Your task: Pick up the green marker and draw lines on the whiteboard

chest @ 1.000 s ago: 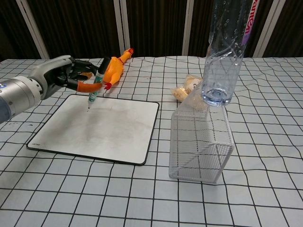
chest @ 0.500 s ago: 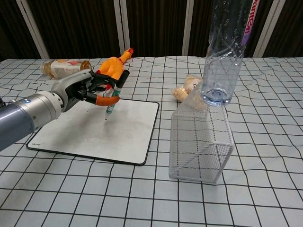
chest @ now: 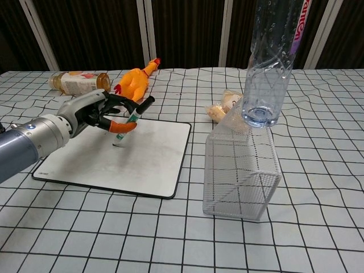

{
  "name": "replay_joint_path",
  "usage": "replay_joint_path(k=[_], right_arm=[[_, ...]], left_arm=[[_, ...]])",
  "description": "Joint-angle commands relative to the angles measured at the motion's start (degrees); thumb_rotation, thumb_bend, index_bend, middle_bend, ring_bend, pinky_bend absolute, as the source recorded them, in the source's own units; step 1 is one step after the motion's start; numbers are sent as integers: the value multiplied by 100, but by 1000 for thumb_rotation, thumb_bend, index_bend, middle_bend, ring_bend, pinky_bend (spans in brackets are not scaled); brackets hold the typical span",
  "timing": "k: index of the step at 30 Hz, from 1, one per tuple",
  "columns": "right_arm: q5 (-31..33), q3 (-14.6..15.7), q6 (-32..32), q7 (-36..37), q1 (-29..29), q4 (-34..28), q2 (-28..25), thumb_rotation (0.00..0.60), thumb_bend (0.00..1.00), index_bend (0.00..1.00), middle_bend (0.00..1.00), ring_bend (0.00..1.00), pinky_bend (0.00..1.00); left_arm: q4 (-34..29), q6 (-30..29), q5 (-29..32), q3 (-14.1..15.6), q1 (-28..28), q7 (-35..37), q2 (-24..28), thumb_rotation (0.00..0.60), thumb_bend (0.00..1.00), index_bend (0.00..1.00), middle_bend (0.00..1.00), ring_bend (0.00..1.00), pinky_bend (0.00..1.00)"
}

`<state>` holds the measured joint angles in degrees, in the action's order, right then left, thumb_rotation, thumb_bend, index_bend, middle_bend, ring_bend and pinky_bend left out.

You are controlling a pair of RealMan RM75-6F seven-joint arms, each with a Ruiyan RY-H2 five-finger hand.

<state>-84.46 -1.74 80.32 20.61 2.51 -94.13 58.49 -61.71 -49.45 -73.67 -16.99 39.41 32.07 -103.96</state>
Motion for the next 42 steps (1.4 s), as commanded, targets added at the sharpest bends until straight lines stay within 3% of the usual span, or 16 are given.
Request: replay_joint_path(k=[1,10,15,21,28,42], right_arm=[[9,-1,-8,-17,2,-7,1,600,268,0,0,0,0],[25,-6,-11,-57,-1,-21,13,600,268,0,0,0,0],[1,5,4,-50,-10,-26,17,600,268,0,0,0,0],[-37,13,28,-44,-17,-37,13,600,268,0,0,0,0],[-54,23,21,-29,-16,-26,25,600,268,0,0,0,0],[-34,21,19,98,-30,24,4,600,267,0,0,0,0]], left_arm=[[286,31,-76,49,60,34,-10,600,548,717,181,0,8],[860,-134,-146,-20,100,379,69,600,548,717,182,0,8],[311,-320,-46,-243,15,806,316,600,548,718,182,0,8],[-304,-391,-3,-254,-15,682,508,600,547,717,182,0,8],[-421,-284,221,-229,114,341,223,600,547,719,185,0,8],[7,-87,441,-310,461,103,-414,600,547,721,188,0,8]])
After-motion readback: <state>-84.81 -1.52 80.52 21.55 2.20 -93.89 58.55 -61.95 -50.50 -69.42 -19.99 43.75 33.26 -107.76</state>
